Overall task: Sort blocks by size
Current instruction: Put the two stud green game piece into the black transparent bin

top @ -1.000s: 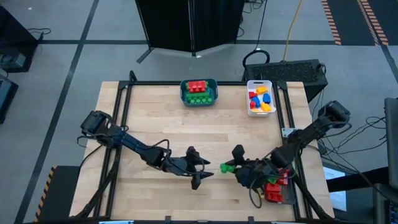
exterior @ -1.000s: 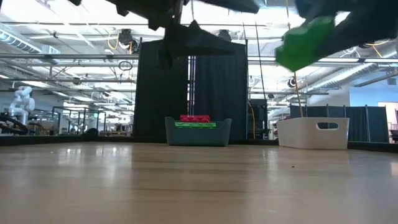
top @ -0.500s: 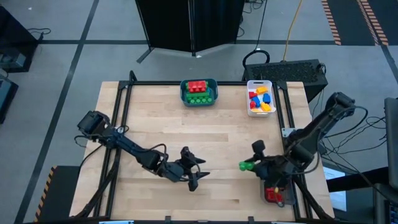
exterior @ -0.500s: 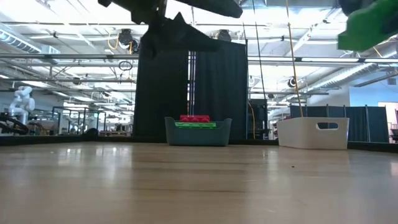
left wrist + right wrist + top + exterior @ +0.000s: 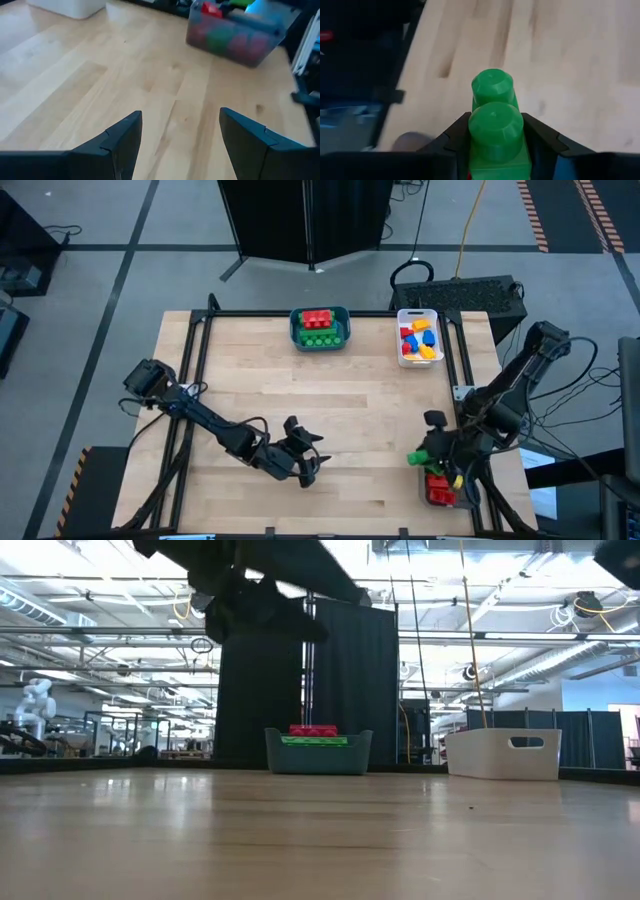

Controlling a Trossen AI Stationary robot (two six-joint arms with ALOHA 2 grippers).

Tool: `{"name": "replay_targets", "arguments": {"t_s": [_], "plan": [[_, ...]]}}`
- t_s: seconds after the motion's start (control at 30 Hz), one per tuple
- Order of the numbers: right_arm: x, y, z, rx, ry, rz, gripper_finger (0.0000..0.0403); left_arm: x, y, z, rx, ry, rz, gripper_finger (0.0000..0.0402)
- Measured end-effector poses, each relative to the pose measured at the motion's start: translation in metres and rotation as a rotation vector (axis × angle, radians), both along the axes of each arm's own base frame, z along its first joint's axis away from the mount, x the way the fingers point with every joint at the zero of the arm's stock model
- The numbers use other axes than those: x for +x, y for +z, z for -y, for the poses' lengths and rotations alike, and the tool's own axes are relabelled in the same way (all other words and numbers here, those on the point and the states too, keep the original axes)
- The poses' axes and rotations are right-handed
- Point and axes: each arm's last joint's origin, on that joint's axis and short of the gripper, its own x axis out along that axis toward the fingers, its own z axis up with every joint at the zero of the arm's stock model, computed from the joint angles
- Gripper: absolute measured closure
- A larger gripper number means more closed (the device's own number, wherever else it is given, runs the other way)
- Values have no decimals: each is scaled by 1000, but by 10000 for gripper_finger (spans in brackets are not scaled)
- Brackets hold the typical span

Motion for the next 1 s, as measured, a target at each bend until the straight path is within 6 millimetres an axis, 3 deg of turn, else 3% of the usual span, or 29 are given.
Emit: {"name": "replay_targets", "arguments": {"t_s": [0.43, 0.73, 1.0], "plan": [[-24, -8, -6, 218, -172, -358, 273, 3, -7, -16, 41, 28, -81, 160], [-37, -9, -15, 259, -239, -414, 273, 2, -8, -17, 65, 19, -103, 160], [-39, -22, -28, 173, -242, -463, 272, 0, -10, -15, 71, 9, -122, 160]]}}
